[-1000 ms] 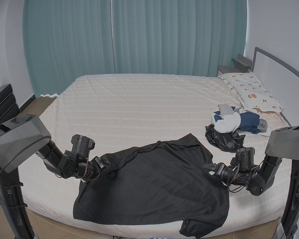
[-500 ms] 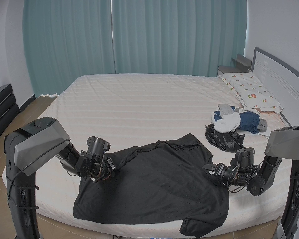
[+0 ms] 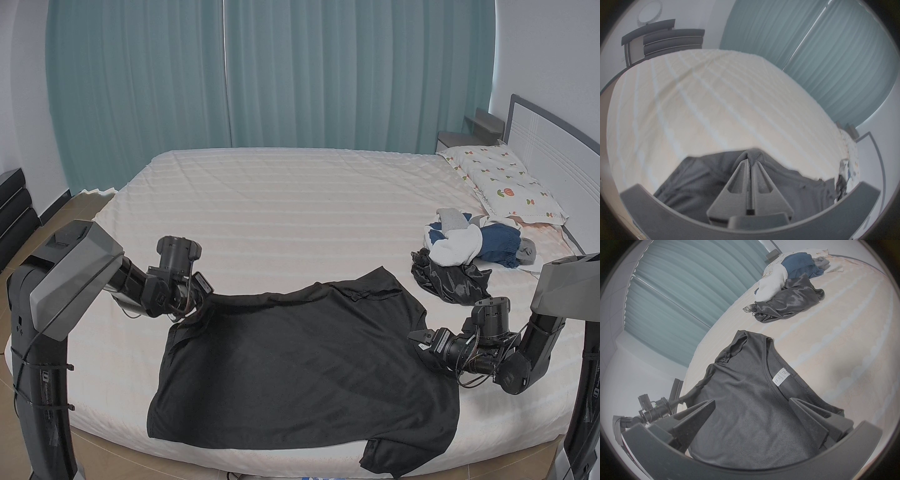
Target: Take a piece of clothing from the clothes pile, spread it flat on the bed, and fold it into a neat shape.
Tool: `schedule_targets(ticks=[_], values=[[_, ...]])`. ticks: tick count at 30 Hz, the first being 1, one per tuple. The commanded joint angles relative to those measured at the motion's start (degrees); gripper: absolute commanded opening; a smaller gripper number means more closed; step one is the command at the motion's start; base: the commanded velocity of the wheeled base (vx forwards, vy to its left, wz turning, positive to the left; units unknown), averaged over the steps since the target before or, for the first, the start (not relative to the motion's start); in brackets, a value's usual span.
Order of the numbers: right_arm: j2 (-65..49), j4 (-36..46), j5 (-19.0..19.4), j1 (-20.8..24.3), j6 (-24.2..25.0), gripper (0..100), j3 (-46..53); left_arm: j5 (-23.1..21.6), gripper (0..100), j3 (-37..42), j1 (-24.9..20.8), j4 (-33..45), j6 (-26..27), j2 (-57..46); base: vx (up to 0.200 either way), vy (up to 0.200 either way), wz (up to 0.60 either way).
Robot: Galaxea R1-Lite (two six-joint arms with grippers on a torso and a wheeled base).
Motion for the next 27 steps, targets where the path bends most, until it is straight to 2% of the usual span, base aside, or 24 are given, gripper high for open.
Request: schedule_targets(ticks=[1, 10, 14, 17, 18, 27], values=[[0.0, 0.0, -1.1, 0.4, -0.1, 100, 0.0, -0.1, 0, -11.2, 5.3, 0.1, 1.4, 3.3, 0.000, 0.000, 0.00], [0.2, -0.1, -1.5, 0.5, 0.0, 100, 0.7, 0.2, 0, -27.1, 7.2, 0.1, 3.7, 16.0, 0.000, 0.000, 0.00], [0.5, -0.1, -1.5, 0.5, 0.1, 100, 0.9, 0.4, 0, -30.0, 7.7, 0.1, 3.7, 18.4, 0.000, 0.000, 0.00], [0.6, -0.4, -1.5, 0.5, 0.1, 100, 0.9, 2.1, 0, -30.7, 8.4, 0.2, 3.8, 19.8, 0.000, 0.000, 0.00], [0.6, -0.7, -1.5, 0.5, 0.1, 100, 0.9, 2.5, 100, -30.7, 8.6, 0.1, 3.8, 20.0, 0.000, 0.000, 0.00], [0.2, -4.0, -2.1, 0.5, 0.1, 100, 1.7, 2.2, 100, -27.2, 10.5, 0.5, 2.3, 17.0, 0.000, 0.000, 0.00]])
